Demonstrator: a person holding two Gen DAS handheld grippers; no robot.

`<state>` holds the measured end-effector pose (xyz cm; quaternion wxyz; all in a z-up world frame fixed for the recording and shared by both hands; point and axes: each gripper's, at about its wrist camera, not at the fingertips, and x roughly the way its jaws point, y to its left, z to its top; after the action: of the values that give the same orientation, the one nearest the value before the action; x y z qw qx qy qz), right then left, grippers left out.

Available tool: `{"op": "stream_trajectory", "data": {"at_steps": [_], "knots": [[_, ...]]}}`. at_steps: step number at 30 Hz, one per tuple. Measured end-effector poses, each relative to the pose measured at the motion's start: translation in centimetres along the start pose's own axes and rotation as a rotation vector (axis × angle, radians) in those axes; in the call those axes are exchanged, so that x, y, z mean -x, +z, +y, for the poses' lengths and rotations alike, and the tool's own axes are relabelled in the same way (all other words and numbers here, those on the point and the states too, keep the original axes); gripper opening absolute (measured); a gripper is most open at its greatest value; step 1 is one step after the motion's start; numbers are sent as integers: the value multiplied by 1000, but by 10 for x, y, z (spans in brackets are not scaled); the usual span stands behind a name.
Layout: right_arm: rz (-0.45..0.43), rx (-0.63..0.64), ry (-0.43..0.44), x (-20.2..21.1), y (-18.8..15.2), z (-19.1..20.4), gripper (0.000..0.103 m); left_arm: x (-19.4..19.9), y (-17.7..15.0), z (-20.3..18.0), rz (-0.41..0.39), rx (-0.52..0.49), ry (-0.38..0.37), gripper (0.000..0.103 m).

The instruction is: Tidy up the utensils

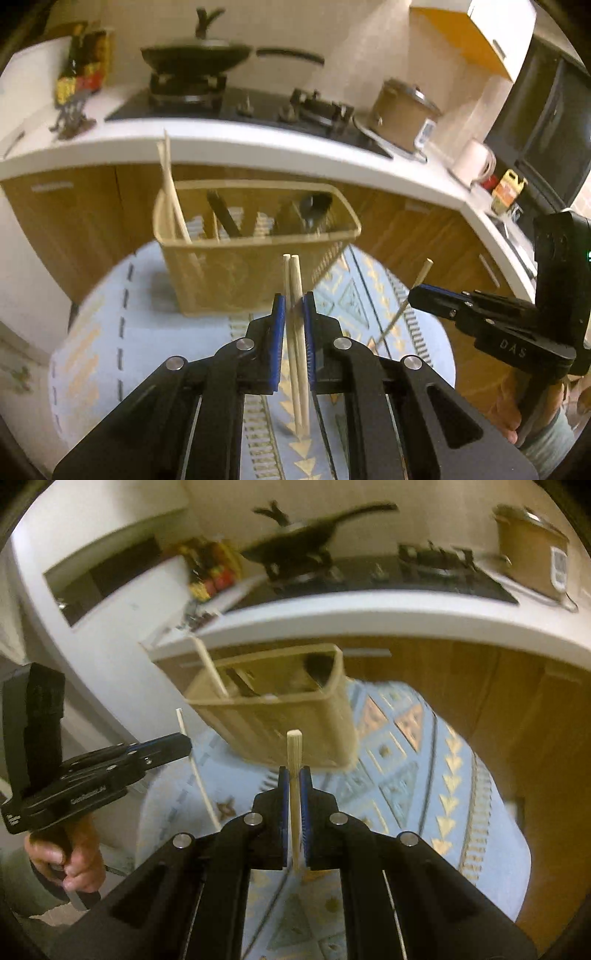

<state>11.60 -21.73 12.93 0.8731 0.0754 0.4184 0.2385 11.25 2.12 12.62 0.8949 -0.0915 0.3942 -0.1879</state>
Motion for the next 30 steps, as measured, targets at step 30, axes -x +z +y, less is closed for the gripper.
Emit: {"op": "stream_trajectory", "data": {"at_steps": [30], "knots": [[79,0,38,-14,-3,20,4,-33,-44,133,161,435,132,33]]}}
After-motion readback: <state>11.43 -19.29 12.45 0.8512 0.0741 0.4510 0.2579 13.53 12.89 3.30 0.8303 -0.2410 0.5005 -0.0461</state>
